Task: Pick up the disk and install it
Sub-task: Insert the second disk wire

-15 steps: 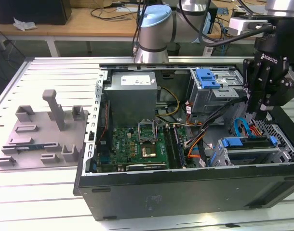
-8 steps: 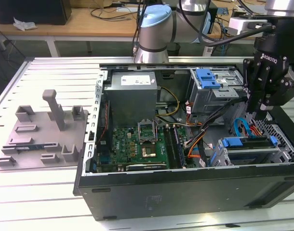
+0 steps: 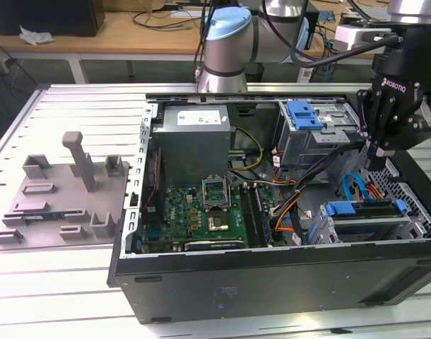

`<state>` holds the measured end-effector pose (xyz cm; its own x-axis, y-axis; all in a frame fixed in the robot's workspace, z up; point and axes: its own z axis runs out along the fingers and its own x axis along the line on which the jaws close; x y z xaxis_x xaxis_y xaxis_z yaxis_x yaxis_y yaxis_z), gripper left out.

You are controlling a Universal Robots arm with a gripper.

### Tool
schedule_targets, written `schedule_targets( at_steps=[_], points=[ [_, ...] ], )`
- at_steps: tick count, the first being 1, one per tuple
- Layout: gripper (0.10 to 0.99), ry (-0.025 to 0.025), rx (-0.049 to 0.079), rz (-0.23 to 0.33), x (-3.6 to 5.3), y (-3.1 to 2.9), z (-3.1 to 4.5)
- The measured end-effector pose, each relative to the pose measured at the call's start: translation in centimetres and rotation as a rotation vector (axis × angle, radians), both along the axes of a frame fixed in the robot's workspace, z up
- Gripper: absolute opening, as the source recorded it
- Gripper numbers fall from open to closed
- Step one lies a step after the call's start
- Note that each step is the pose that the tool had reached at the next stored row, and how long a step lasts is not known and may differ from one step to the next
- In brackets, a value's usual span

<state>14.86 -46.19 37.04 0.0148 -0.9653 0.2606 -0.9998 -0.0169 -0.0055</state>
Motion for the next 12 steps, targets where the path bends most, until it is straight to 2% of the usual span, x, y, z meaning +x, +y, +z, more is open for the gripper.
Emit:
schedule_targets(
  at_steps=[1, 12],
  points=[
    [0.106, 0.0, 0.0, 0.0, 0.0, 0.01, 0.0],
    [0.106, 0.0, -0.005, 0.0, 0.0, 0.2, 0.0]
  ],
)
